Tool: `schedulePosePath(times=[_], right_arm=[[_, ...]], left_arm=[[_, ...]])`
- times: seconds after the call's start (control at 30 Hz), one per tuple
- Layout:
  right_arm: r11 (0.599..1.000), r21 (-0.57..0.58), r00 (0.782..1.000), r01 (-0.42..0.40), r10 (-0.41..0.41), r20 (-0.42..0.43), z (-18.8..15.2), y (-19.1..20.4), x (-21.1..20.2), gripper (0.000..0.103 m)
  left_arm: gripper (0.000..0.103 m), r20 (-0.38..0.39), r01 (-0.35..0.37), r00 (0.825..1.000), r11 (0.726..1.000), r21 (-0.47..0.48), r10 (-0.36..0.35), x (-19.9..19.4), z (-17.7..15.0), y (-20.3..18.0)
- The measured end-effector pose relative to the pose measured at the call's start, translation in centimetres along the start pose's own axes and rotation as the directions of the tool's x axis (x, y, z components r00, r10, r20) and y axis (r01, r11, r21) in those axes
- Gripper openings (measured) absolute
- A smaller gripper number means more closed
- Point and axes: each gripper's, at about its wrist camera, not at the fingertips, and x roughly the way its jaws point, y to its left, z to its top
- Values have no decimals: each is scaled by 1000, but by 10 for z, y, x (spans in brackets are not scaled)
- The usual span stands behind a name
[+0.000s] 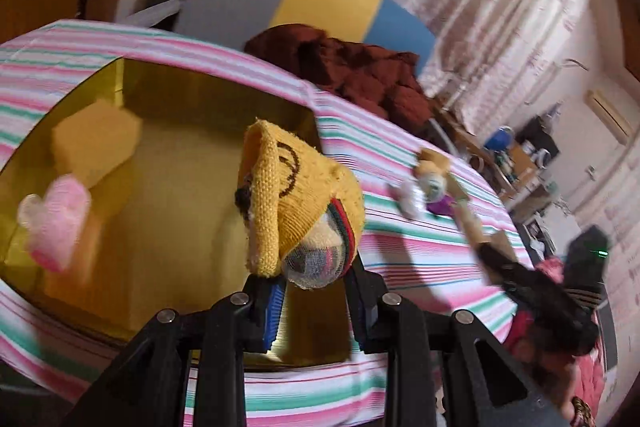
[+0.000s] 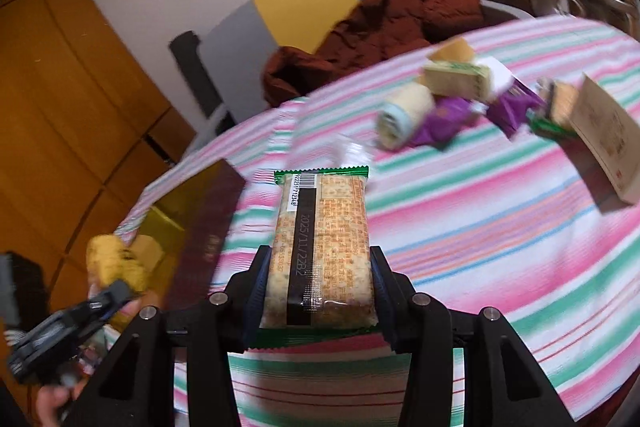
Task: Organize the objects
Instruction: 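Lower the yellow pouch into the gold tray with the left tool while the right tool holds the packet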
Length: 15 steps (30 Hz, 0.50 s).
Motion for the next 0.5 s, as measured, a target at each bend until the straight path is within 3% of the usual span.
schedulePosePath(times=[0.23, 0.5], right_arm=[[990, -105, 995, -99, 98, -16, 4, 60, -1, 48], [958, -224, 981, -177, 154, -118, -15, 123, 23, 48]], left_arm=[[27, -97, -63, 994, 995, -71, 56, 22, 21, 35], [28, -229, -120, 969, 987, -111, 92, 60, 50, 61]])
